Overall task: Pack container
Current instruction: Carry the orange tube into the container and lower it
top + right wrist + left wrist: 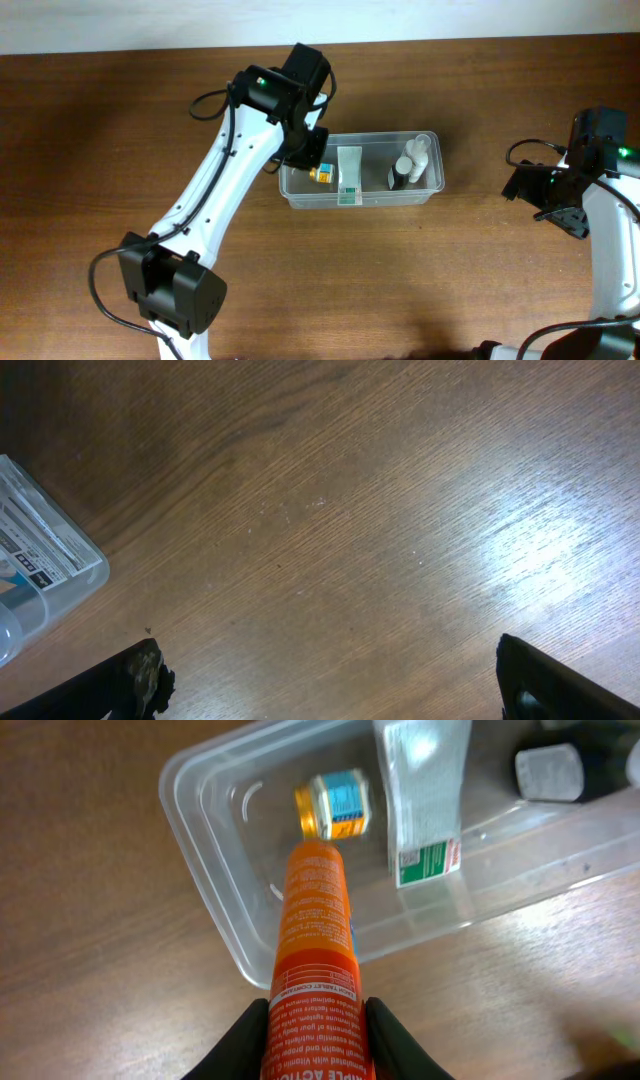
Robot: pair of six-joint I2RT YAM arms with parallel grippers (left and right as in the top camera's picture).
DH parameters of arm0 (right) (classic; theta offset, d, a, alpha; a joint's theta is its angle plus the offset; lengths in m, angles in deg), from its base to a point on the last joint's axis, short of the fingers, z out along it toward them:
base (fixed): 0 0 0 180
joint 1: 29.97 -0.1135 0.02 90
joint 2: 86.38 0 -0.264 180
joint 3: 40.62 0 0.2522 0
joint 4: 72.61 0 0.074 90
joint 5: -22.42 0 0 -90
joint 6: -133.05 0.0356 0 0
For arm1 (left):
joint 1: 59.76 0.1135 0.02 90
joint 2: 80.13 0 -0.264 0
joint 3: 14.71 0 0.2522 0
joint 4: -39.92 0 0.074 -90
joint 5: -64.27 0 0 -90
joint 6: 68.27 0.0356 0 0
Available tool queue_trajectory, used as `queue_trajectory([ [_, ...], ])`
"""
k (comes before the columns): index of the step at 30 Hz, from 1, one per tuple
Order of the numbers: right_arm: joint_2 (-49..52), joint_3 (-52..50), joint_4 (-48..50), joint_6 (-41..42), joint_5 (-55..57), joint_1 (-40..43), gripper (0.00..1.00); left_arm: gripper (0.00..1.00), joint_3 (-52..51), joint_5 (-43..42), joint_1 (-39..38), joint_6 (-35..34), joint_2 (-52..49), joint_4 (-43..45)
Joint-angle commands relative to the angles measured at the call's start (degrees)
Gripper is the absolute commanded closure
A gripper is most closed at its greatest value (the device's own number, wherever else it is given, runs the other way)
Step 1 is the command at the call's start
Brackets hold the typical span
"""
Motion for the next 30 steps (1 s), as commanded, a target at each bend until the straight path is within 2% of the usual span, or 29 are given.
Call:
queue_trajectory([
  [1,-0.1,0.1,0.2,0.7,0.1,0.2,0.02,0.73,-2.1,0.6,-0.3,-1.0,0.5,0.3],
  [10,-0.1,0.1,0.2,0.7,0.1,0.2,0.02,0.72,-8.2,0.6,-0.3,-1.8,0.5,4.3],
  [18,-0.1,0.1,0.2,0.7,0.1,0.2,0.02,0.73,-9.2,0.6,-0.3,-1.8,0.5,7.4],
  [30,-0.1,0.1,0.2,0.7,0.1,0.2,0.01,0.72,-14.6,0.6,-0.3,-2.0,0.5,8.6],
])
